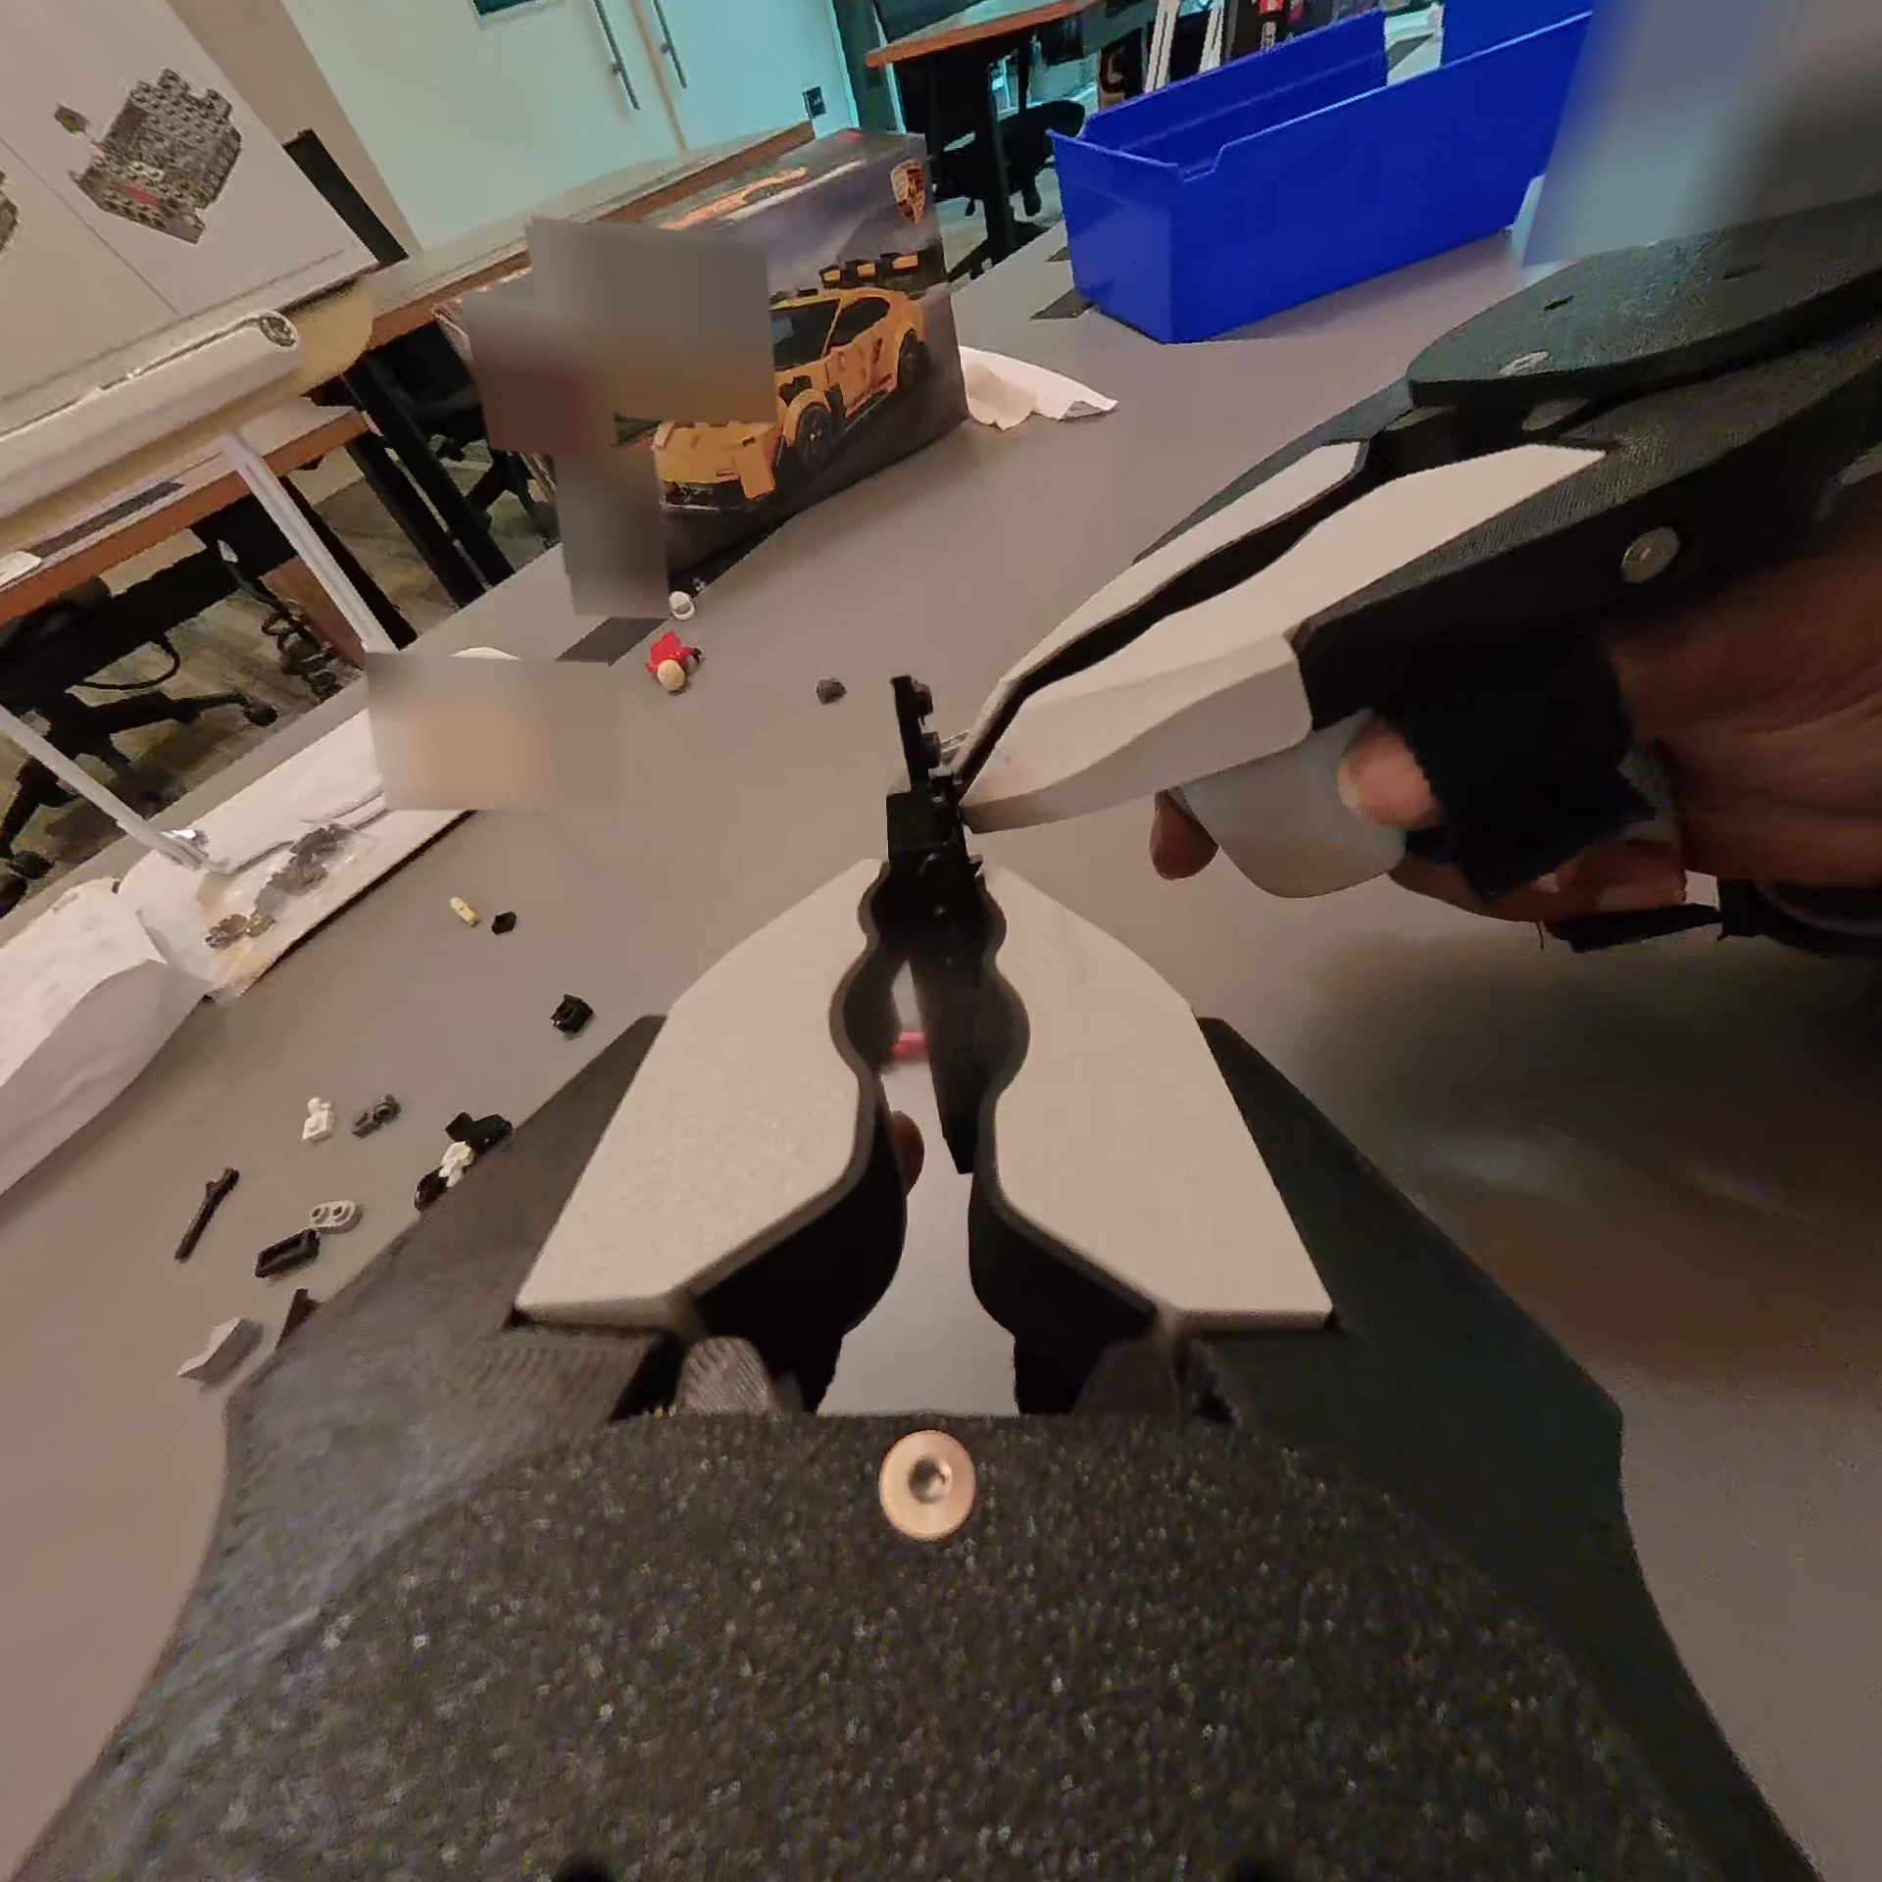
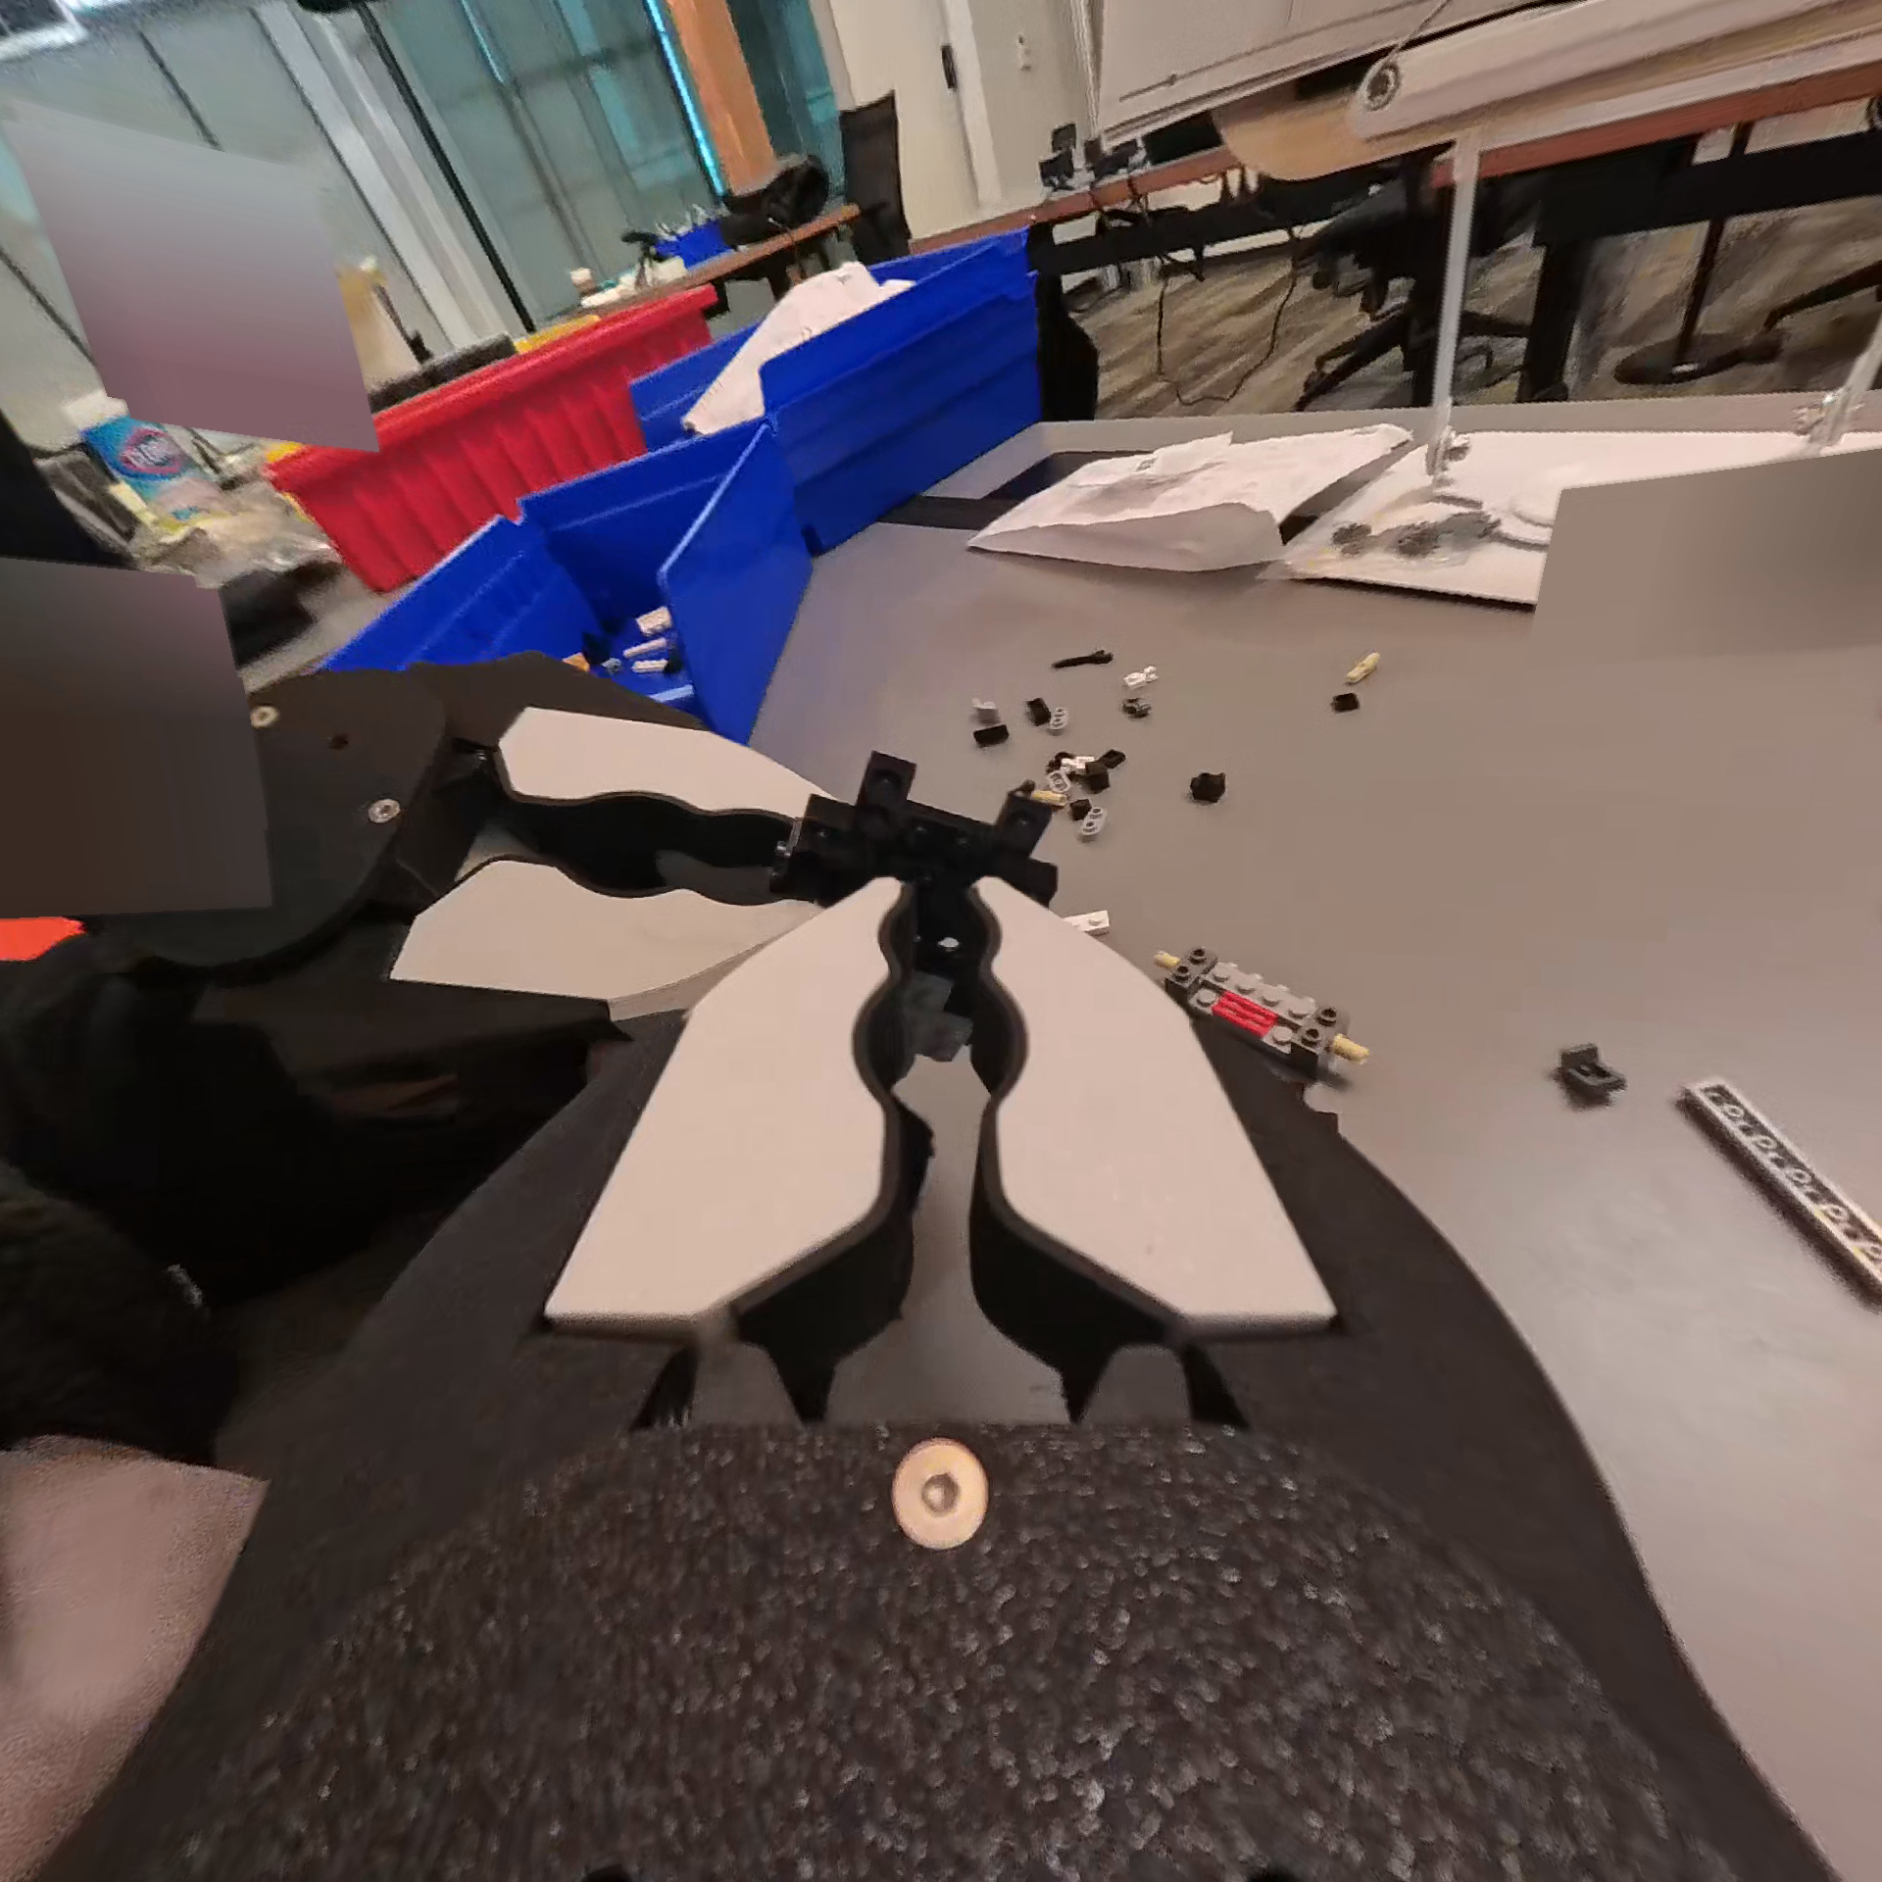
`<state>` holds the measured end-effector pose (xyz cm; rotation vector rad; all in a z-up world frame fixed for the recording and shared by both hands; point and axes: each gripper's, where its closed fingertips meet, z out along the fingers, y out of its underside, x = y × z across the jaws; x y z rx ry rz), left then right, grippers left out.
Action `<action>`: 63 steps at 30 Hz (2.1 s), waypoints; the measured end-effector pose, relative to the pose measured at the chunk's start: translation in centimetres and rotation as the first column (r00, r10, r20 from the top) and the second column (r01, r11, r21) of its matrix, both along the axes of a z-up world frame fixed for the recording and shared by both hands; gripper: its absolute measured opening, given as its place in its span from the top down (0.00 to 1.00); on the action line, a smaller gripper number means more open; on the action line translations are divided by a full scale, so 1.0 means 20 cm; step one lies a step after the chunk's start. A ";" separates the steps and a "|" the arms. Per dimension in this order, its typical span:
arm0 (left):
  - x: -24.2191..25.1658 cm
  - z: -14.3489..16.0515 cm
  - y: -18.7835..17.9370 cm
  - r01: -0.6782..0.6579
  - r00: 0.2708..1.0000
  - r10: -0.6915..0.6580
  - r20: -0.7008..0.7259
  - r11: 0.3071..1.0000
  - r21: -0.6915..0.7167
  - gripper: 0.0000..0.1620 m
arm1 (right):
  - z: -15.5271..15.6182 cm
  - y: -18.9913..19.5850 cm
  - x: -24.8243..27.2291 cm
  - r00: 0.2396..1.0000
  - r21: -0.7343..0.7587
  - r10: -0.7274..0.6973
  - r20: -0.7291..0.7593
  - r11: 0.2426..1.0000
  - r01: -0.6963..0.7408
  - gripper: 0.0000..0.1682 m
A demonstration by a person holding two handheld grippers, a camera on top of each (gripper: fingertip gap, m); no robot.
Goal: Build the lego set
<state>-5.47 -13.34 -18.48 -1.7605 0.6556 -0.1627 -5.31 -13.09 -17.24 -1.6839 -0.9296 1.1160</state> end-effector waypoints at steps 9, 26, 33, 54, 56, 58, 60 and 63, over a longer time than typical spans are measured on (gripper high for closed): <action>0.00 -0.03 0.00 0.002 1.000 -0.001 0.006 0.999 -0.040 0.93 | -0.02 0.00 0.00 0.999 0.015 0.007 0.046 1.000 -0.007 0.94; -0.01 -0.03 0.00 -0.005 0.999 0.004 -0.040 0.999 -0.034 0.93 | -0.05 0.01 -0.01 0.998 0.011 0.019 0.068 1.000 -0.020 1.00; -0.01 -0.03 0.00 -0.006 0.999 0.005 -0.041 1.000 -0.024 0.93 | -0.02 -0.02 -0.01 0.997 -0.081 0.081 -0.004 0.993 -0.081 0.90; -0.01 -0.05 0.00 -0.033 0.995 0.031 -0.091 0.999 -0.030 0.93 | -0.03 0.01 -0.04 0.998 0.082 -0.024 0.059 0.996 0.019 0.92; -0.01 -0.05 0.00 -0.033 0.998 0.030 -0.061 0.998 -0.054 0.92 | -0.04 0.01 -0.04 0.997 0.105 -0.033 0.072 0.994 0.025 0.92; 0.00 -0.06 0.00 -0.034 0.999 0.031 -0.041 0.997 -0.075 0.92 | -0.05 0.01 -0.03 0.995 0.123 -0.043 0.089 0.992 0.032 0.92; 0.00 -0.07 0.00 -0.035 0.999 0.033 -0.022 0.995 -0.095 0.92 | -0.06 0.01 -0.03 0.993 0.143 -0.052 0.103 0.989 0.037 0.92; -0.01 -0.09 0.00 -0.046 0.999 0.048 0.007 0.988 -0.149 0.92 | -0.07 0.02 -0.02 0.989 0.189 -0.056 0.138 0.982 0.029 0.95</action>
